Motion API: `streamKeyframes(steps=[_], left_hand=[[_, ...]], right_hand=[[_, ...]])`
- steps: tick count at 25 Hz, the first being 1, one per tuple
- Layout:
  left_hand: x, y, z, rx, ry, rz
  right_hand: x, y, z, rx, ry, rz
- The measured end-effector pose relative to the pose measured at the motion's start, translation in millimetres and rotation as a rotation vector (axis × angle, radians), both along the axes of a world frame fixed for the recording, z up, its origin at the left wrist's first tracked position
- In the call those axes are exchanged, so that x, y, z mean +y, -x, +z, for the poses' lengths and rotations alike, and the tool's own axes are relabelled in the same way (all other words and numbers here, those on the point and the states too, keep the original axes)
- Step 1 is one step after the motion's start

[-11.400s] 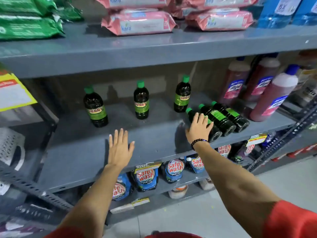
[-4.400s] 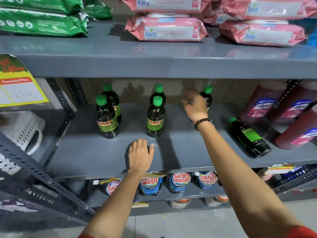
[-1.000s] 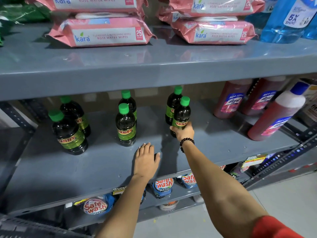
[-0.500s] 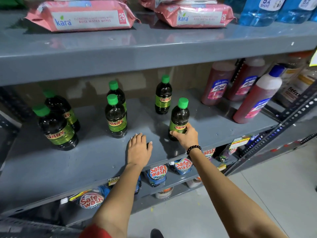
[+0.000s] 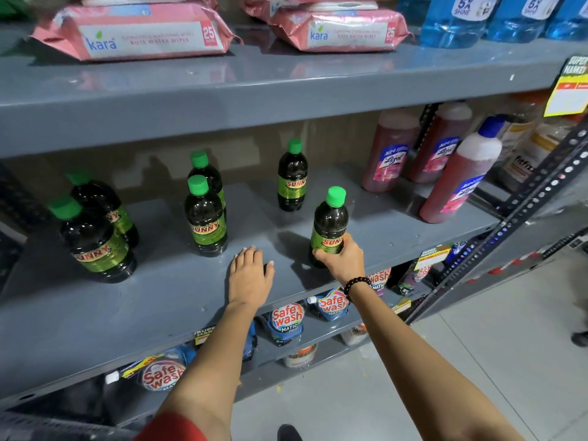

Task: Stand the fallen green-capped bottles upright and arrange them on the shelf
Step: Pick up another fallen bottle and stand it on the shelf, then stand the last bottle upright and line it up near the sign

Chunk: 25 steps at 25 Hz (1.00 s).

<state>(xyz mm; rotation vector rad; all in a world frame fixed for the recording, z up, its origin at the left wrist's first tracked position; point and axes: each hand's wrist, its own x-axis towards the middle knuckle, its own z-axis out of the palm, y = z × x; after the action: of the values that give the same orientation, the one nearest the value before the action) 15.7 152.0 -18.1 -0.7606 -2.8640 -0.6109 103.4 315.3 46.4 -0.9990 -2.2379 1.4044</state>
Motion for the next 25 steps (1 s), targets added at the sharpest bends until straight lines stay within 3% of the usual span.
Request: streamKeyframes(steps=[3, 8, 13, 17, 21, 25], left_hand=[[0, 1, 0, 0.002, -0.005, 0.007], [-2, -3, 6, 0.001, -0.042, 0.021], [-52, -13, 18, 0.081, -0.118, 0.048], [-130, -6, 23, 0.100, -0.074, 0.162], [-200, 4, 21, 0.042, -0.046, 0.297], [-224, 7, 12, 0.000, -0.021, 0.303]], right_hand=[[-4, -5, -6, 0.045, -0.046, 0.001], [-21, -23, -6, 0.275, -0.348, -0.116], [-79, 0, 14, 0.351, -0.474, 0.123], [-143, 51, 31, 0.234, -0.286, 0.247], [-187, 106, 44, 0.103, 0.026, 0.159], [-199, 132, 37, 0.091, 0.125, 0.058]])
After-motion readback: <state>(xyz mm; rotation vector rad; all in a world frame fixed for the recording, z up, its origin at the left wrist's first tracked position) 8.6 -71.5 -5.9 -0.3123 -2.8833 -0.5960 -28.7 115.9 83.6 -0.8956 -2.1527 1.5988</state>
